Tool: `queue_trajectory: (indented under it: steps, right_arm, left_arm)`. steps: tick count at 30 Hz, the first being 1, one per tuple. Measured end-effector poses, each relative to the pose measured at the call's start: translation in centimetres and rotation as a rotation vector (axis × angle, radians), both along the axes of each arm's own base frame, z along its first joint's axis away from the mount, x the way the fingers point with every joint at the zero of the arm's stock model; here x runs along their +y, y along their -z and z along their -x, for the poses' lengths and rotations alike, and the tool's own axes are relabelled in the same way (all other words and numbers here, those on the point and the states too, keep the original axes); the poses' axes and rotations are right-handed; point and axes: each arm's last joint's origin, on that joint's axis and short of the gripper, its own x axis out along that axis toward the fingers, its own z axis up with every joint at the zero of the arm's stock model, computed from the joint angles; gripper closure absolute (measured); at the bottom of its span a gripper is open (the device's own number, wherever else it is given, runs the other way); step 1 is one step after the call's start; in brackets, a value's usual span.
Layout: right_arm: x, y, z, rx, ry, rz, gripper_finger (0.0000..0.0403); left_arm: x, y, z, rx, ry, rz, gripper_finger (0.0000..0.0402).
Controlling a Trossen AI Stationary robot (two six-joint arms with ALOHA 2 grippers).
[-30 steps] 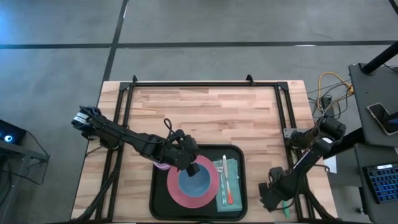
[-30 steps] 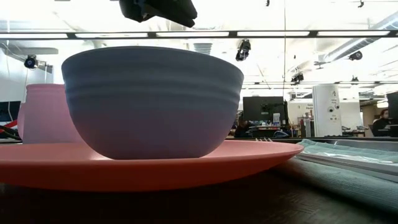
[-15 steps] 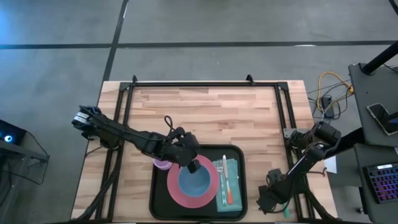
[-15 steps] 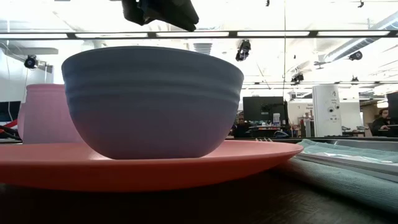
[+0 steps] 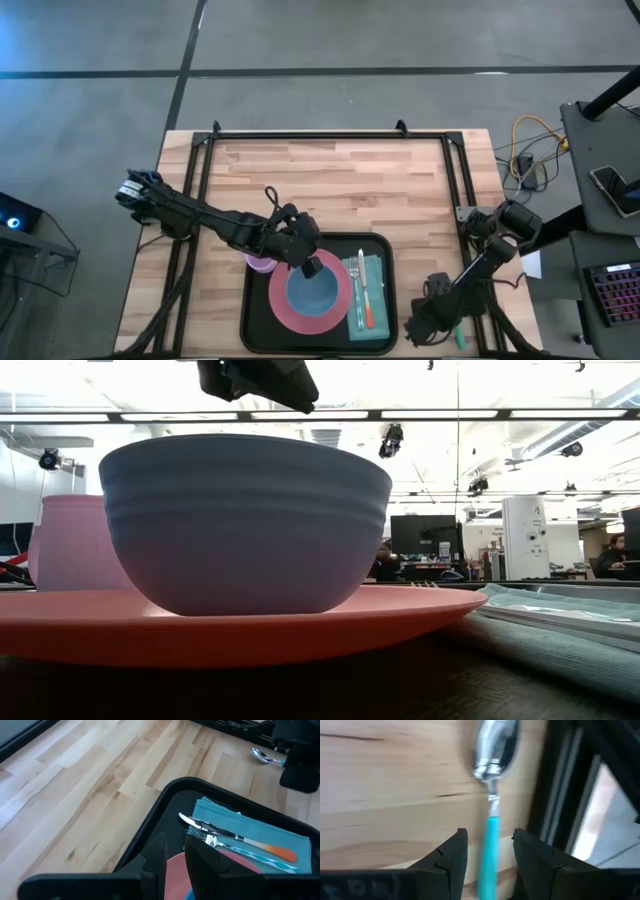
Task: Set up tray
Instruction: Put the spoon on top of the napkin
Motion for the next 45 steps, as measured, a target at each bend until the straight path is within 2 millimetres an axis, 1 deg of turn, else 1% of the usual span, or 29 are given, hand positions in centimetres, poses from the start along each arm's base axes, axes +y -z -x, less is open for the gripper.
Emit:
queue_trajectory:
  steps: [3, 5, 9, 12, 15, 19, 22, 27, 30, 32, 34, 36, 40, 43, 45]
  right_arm:
    - [0.0, 0.1, 0.6, 0.054, -0.003, -0.013, 0.0257]
    - [0.2, 0.6, 0.5, 0.068, -0.019, -0.031, 0.0257]
    - [0.5, 1.8, 0.2, 0.086, -0.087, -0.066, 0.0257]
    - [0.9, 2.7, -0.1, 0.069, -0.17, -0.132, 0.0257]
    - [1.1, 3.1, 0.0, 0.077, -0.223, -0.167, 0.0257]
    - [1.0, 2.9, 0.2, 0.045, -0.321, -0.208, 0.0257]
    - [0.8, 2.6, 0.4, 0.012, -0.436, -0.271, 0.0257]
    - [0.8, 1.9, 0.7, -0.102, -0.719, -0.5, 0.0258]
    - [0.4, 1.3, 1.1, -0.089, -0.834, -0.612, 0.0265]
    - [0.4, 0.4, 1.2, -0.105, -0.865, -0.669, 0.027]
    - [0.3, -0.5, 1.3, -0.126, -0.872, -0.685, 0.0276]
    - [0.3, -1.0, 1.5, -0.141, -0.882, -0.694, 0.028]
    - [0.4, -0.6, 2.6, -0.124, -0.997, -0.733, 0.0287]
    - [0.4, 0.5, 3.2, -0.083, -1.108, -0.804, 0.0289]
    - [0.1, 1.3, 3.6, -0.039, -1.145, -0.844, 0.0289]
  left_arm:
    - [0.0, 0.0, 0.0, 0.002, 0.001, -0.002, 0.0352]
    - [0.0, 0.0, 0.0, 0.007, 0.001, -0.004, 0.0352]
    - [0.1, 0.1, 0.1, 0.018, 0.001, -0.008, 0.0352]
    - [0.1, 0.2, 0.2, 0.027, 0.001, -0.011, 0.0352]
    - [0.1, 0.3, 0.2, 0.03, 0.0, -0.012, 0.0352]
    - [0.3, 0.4, 0.2, 0.037, -0.004, -0.015, 0.0352]
    - [0.4, 0.5, 0.2, 0.036, -0.006, -0.014, 0.0352]
    - [0.5, 0.5, 0.2, 0.038, -0.01, -0.015, 0.0352]
    - [0.5, 0.5, 0.2, 0.038, -0.011, -0.015, 0.0352]
    - [0.5, 0.5, 0.2, 0.037, -0.014, -0.011, 0.0352]
    - [0.5, 0.5, 0.2, 0.034, -0.017, -0.007, 0.0352]
    - [0.5, 0.5, 0.2, 0.034, -0.017, -0.007, 0.0352]
    - [0.6, 0.5, 0.1, 0.029, -0.02, -0.005, 0.0352]
    - [0.7, 0.5, 0.1, 0.028, -0.024, -0.004, 0.0352]
    - [0.7, 0.5, 0.0, 0.028, -0.025, -0.004, 0.0352]
